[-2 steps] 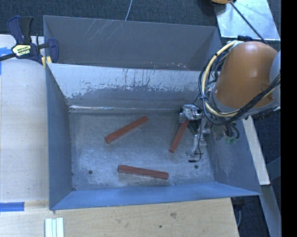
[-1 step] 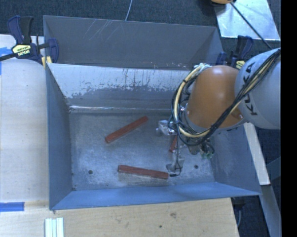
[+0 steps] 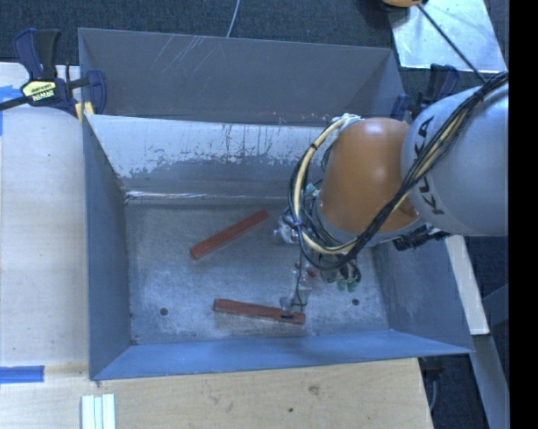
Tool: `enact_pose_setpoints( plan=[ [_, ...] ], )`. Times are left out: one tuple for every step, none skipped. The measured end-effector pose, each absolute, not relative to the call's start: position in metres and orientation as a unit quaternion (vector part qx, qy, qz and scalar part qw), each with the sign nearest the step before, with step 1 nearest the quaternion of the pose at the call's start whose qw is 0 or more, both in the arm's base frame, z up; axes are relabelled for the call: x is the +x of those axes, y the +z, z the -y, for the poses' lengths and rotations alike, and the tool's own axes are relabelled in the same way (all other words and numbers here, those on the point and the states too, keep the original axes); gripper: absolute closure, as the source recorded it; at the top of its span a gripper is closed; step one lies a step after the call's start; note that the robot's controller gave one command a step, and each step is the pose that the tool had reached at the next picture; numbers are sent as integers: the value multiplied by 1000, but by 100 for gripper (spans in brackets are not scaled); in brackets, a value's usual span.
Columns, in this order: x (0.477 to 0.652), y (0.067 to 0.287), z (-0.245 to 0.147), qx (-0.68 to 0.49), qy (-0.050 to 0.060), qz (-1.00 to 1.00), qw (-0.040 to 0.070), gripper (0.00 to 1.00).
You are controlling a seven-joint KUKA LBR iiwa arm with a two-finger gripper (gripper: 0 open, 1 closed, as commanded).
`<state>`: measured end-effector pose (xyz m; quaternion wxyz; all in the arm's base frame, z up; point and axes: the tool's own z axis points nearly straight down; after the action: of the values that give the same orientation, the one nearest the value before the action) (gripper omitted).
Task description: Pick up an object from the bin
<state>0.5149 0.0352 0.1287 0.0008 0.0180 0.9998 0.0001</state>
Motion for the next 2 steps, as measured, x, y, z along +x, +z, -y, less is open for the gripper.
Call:
enact_pose_setpoints(
  plan=[
    [516,130,-63,-13,1,-1000,4,0],
    [501,67,-60,114,0,-993,-2,0]
  ],
)
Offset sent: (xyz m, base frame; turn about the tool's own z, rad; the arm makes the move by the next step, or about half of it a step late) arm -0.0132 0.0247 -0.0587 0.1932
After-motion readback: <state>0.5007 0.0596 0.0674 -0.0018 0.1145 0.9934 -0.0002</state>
